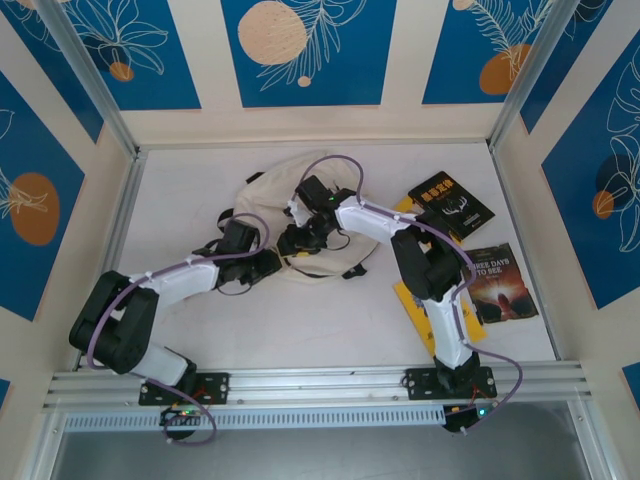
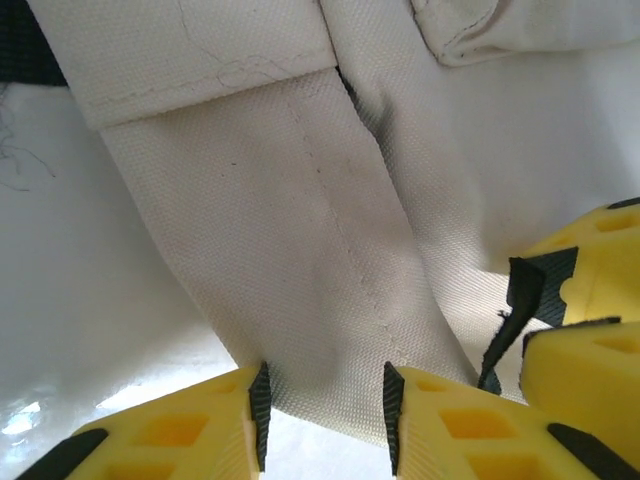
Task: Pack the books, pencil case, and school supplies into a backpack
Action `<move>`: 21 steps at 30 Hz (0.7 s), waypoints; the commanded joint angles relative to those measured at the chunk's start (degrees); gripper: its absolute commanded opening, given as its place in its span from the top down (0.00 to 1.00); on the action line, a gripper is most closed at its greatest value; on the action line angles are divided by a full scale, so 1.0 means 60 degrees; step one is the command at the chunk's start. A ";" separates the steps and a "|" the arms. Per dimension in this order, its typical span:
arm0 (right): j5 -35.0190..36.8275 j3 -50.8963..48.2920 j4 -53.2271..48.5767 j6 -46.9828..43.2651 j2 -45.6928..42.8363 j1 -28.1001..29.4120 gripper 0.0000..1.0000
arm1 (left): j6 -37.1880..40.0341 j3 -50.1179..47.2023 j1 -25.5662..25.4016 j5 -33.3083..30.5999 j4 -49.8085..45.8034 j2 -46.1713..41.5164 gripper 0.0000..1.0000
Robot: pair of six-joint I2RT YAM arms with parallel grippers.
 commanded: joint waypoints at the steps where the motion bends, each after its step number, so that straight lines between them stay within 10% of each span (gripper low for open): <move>1: -0.0403 0.0341 -0.0369 -0.0284 0.0248 0.0059 0.57 | -0.0325 -0.0189 0.0122 0.0196 0.0318 0.0081 0.67; 7: -0.0430 0.0417 -0.0430 -0.0378 0.0373 0.0051 0.64 | -0.0469 -0.0380 0.0135 0.0000 0.0246 -0.0215 0.79; 11: -0.0211 0.0410 -0.0431 -0.0354 0.0323 0.0051 0.86 | -0.0651 -0.0486 0.0137 0.0279 0.0413 -0.0376 0.80; 21: -0.0182 -0.0264 0.0724 0.0445 -0.0314 -0.0180 0.98 | -0.1882 -0.1003 0.0098 0.1317 0.1710 -0.0584 0.65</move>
